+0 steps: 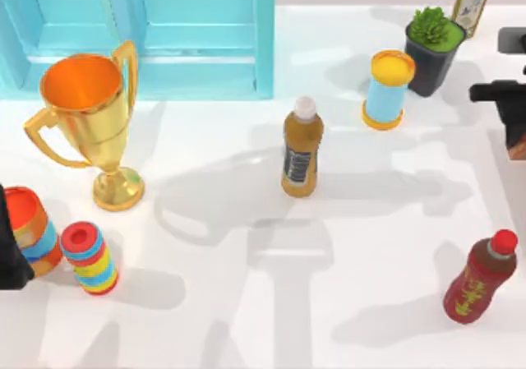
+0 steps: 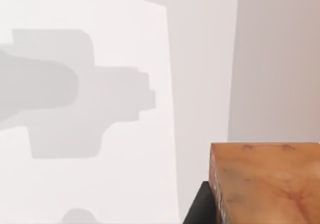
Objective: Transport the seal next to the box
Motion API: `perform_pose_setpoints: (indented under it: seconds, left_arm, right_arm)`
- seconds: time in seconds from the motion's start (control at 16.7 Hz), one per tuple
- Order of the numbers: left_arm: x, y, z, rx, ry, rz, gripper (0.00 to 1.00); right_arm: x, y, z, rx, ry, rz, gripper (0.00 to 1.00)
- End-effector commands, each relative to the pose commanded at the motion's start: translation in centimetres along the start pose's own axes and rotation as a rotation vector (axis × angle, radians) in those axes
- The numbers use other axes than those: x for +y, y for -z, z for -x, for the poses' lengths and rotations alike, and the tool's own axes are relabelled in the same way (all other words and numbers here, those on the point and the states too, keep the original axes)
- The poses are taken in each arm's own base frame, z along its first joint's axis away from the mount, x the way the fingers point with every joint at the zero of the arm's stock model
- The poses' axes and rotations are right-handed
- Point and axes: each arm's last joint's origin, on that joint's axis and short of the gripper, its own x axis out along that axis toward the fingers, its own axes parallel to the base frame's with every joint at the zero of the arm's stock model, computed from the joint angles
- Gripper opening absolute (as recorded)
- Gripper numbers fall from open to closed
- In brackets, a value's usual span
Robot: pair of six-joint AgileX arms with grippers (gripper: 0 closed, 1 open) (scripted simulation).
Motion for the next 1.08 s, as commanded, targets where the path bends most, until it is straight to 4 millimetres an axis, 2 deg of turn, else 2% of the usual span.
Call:
perform_pose_setpoints:
  seconds: [0.72,1.08]
  left_arm:
    - [0.00,0.00,0.00,0.000,0.000,0.000,1.00]
    - [0.00,0.00,0.00,0.000,0.000,0.000,1.00]
  right_arm:
    - [0.00,0.00,0.00,0.000,0.000,0.000,0.98]
    - [0.00,0.00,0.00,0.000,0.000,0.000,1.00]
